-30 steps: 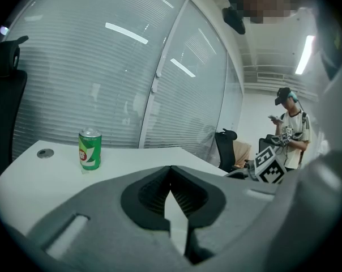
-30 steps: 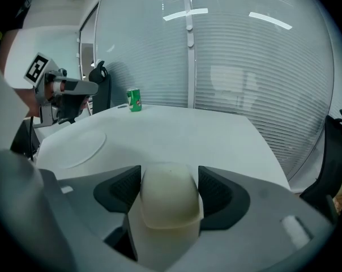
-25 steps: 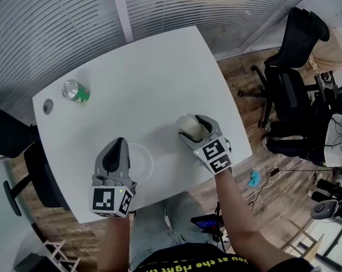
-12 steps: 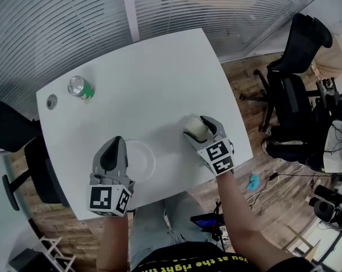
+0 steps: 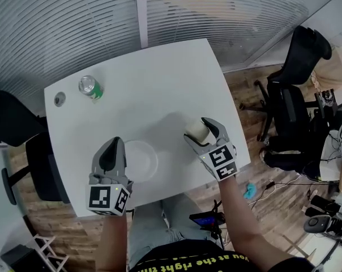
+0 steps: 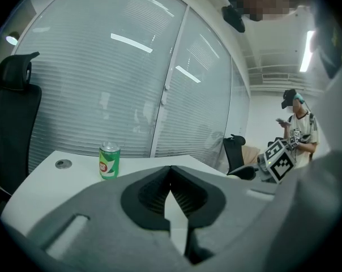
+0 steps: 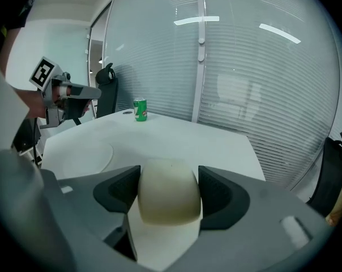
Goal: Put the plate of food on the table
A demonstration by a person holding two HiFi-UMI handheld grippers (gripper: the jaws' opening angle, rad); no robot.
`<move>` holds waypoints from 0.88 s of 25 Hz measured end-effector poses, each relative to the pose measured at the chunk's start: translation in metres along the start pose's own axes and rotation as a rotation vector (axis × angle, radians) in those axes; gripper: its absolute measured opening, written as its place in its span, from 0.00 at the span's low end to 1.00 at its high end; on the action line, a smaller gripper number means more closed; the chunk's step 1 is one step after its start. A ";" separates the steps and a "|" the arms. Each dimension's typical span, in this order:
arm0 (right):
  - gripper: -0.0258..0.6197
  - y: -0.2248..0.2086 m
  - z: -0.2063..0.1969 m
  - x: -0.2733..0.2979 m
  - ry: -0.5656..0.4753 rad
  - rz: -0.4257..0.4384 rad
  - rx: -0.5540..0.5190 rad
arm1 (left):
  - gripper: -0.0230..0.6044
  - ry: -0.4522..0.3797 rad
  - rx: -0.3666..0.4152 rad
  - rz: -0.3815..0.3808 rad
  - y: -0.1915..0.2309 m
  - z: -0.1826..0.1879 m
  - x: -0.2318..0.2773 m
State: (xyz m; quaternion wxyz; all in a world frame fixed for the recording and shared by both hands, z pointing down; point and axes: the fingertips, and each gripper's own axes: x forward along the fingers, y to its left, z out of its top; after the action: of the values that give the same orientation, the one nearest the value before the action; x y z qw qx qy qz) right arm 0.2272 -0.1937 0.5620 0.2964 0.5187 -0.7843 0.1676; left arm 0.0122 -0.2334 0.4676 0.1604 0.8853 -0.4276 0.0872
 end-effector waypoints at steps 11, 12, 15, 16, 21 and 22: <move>0.55 0.049 0.050 0.000 -0.042 0.091 -0.098 | 0.04 -0.047 -0.016 0.094 0.031 0.013 -0.036; 0.55 0.056 0.054 0.000 -0.046 0.101 -0.108 | 0.04 -0.051 -0.018 0.104 0.034 0.014 -0.041; 0.55 0.072 0.064 -0.001 -0.057 0.136 -0.138 | 0.04 -0.067 -0.025 0.139 0.040 0.017 -0.054; 0.55 0.076 0.068 0.000 -0.062 0.149 -0.148 | 0.04 -0.073 -0.027 0.153 0.042 0.017 -0.059; 0.55 0.109 0.080 0.012 -0.062 0.223 -0.215 | 0.04 -0.088 -0.039 0.223 0.060 0.017 -0.083; 0.55 0.118 0.082 0.015 -0.061 0.240 -0.227 | 0.04 -0.089 -0.042 0.236 0.064 0.016 -0.088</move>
State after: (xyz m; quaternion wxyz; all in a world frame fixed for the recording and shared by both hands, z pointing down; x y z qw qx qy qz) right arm 0.0917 -0.2036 0.5141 0.3072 0.3892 -0.8631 0.0963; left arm -0.0926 -0.2122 0.4403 0.1485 0.8282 -0.5374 0.0568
